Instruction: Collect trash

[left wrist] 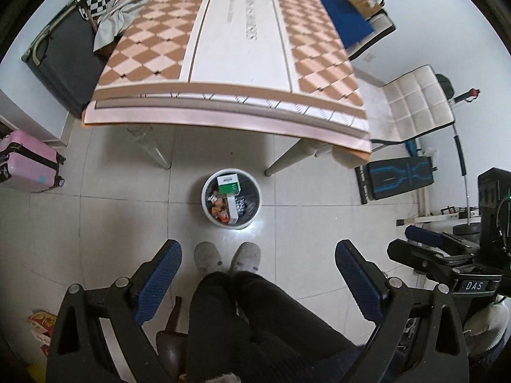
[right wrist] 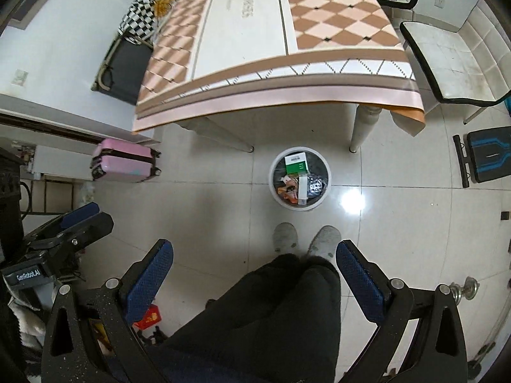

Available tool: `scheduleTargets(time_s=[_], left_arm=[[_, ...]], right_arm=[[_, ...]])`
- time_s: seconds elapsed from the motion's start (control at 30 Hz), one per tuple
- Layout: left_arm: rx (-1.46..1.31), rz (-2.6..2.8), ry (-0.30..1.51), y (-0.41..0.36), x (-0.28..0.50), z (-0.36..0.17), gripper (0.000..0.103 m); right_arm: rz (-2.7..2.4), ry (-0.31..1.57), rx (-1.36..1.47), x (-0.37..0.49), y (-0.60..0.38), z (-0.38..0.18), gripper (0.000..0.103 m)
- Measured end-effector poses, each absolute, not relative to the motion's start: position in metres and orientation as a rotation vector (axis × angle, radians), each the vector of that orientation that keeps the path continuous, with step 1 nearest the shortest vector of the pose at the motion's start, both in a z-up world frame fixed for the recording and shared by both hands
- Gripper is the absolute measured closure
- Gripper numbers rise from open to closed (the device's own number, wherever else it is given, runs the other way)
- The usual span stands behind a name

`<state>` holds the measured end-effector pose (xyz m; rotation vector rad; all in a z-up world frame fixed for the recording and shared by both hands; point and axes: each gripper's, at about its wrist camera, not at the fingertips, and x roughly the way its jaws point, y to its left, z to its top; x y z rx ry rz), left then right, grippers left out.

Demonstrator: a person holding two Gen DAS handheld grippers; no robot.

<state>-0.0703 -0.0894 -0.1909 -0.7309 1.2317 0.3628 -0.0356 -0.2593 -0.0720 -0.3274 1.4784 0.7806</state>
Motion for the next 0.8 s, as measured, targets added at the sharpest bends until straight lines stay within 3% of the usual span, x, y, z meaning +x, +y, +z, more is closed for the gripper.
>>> scheduleTargets(time_s=[0.37, 0.7, 0.8], left_arm=[[-0.77, 0.303, 1.177, -0.098, -0.081, -0.155, 0.005], [-0.758, 0.284, 1.137, -0.104, -0.089, -0.138, 0.004], [-0.757, 0.282, 1.132, -0.104, -0.091, -0.137, 0.0]], right_arm=[[0.836, 1.458, -0.255, -0.054, -0.268, -0.019, 0.0], [0.851, 1.451, -0.253, -0.067, -0.266, -0.008, 0.0], [0.857, 1.447, -0.256, -0.069, -0.264, -0.006, 0.0]])
